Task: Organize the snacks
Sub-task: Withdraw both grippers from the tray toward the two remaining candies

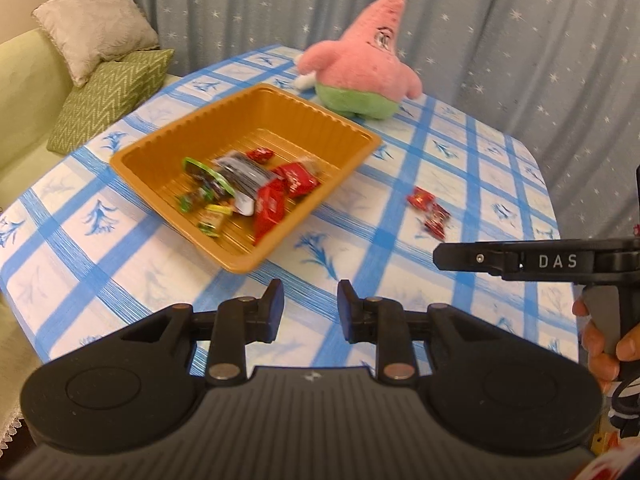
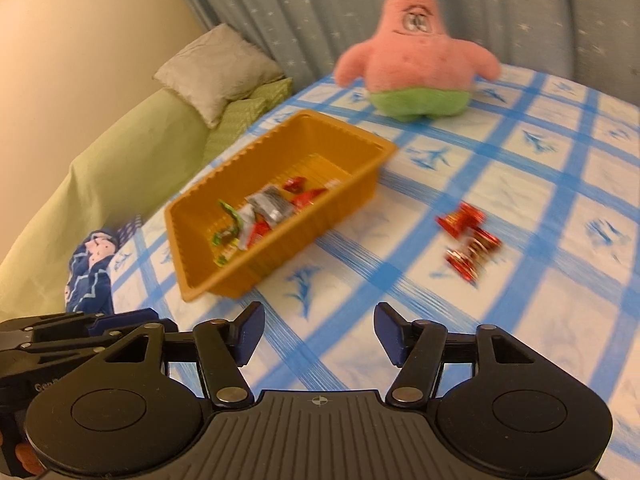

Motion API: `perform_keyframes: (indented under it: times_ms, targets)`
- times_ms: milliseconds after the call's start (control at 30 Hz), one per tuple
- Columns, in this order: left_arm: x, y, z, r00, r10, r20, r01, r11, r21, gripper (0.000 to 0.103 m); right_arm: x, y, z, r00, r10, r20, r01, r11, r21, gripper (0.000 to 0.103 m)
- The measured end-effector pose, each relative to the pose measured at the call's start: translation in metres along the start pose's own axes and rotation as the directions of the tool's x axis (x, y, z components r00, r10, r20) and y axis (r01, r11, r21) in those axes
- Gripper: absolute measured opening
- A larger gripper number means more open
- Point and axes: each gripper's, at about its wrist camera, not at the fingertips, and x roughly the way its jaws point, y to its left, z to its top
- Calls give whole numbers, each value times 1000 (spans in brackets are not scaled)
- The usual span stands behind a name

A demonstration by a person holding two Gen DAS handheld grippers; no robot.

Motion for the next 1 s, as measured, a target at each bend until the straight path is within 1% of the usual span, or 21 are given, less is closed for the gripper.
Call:
perform_keyframes:
  times_ms: [333,500,767,1000]
  targets:
    - [7,-35,-14,998,-43,-40,46,997,61,26,-32,-36,-30,997,-76,11,75,995,70,62]
    - [17,-50,-16,997,-61,-53,65,994,91,26,-40,-52,-37,992,-123,23,120,988,99,62]
    - [39,-70,-6,995,-86,-59,93,986,138,26,-41,-70,-39,986,-163,20,159,979,127,62]
    - [62,-79,11,993,-105,-62,115,978,173,26,-33,-80,-32,983,-183,19,178,973,146,62]
